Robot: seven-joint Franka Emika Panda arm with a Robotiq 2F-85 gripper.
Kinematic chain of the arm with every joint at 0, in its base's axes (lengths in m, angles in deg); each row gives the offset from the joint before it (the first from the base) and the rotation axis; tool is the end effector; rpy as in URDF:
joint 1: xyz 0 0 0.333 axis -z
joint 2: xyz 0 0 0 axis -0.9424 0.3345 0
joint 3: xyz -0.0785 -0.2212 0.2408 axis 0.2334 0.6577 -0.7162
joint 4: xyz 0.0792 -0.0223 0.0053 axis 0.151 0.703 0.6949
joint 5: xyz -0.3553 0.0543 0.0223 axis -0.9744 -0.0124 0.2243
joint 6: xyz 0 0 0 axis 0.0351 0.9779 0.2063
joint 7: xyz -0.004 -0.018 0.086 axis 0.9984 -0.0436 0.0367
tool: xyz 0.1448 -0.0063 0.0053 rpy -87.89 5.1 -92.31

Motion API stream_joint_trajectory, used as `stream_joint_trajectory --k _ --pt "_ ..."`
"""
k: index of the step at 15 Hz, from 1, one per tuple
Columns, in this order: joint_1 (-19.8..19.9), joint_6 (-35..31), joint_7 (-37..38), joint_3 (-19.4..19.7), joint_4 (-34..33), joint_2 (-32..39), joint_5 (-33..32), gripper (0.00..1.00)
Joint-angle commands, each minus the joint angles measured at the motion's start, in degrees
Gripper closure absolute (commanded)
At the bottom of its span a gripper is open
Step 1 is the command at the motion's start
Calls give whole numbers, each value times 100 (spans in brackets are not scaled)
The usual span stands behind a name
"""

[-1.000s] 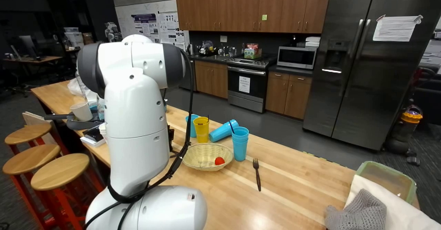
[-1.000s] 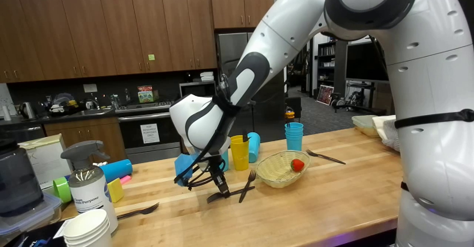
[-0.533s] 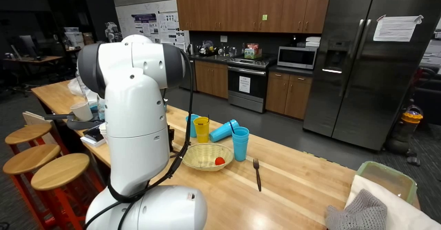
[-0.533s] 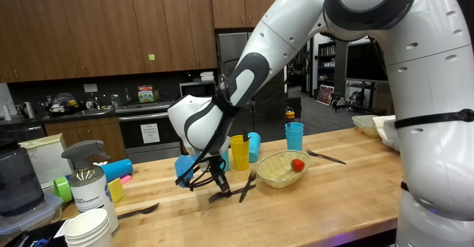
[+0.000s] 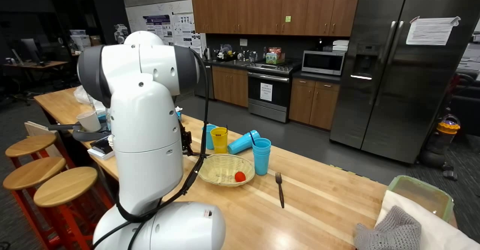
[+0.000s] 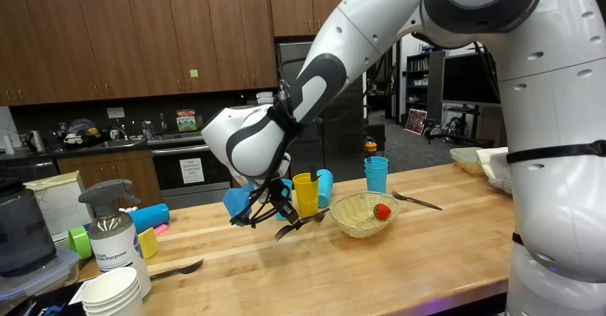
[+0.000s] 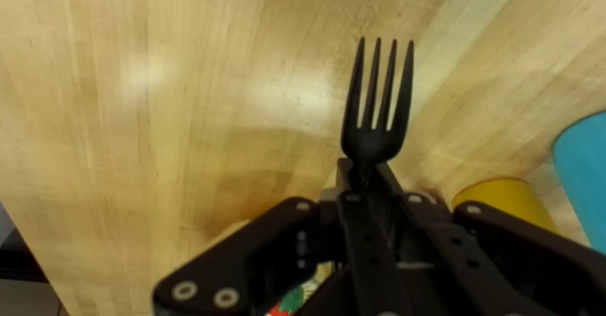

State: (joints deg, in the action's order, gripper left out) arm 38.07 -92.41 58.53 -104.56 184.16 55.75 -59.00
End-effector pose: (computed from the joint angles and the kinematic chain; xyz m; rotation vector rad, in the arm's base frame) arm 0.3518 0.3704 0.3338 2.1897 -1.7336 0.5253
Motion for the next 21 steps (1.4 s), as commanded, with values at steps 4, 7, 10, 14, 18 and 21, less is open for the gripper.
stream_joint_trajectory --k 4,7,10,14,18,21 --pt "-149 1276 -501 -214 -581 -253 -730 99" --pt "-250 1852 -453 -270 -892 -200 -1052 99" --pt "-364 2417 -249 -272 -1236 -100 -1425 99" --pt "-549 3171 -147 -261 -1964 303 -1954 99" --pt "-830 3912 -180 -164 -2821 866 -2477 99" --pt "-980 4310 -422 25 -3376 1247 -2953 99"
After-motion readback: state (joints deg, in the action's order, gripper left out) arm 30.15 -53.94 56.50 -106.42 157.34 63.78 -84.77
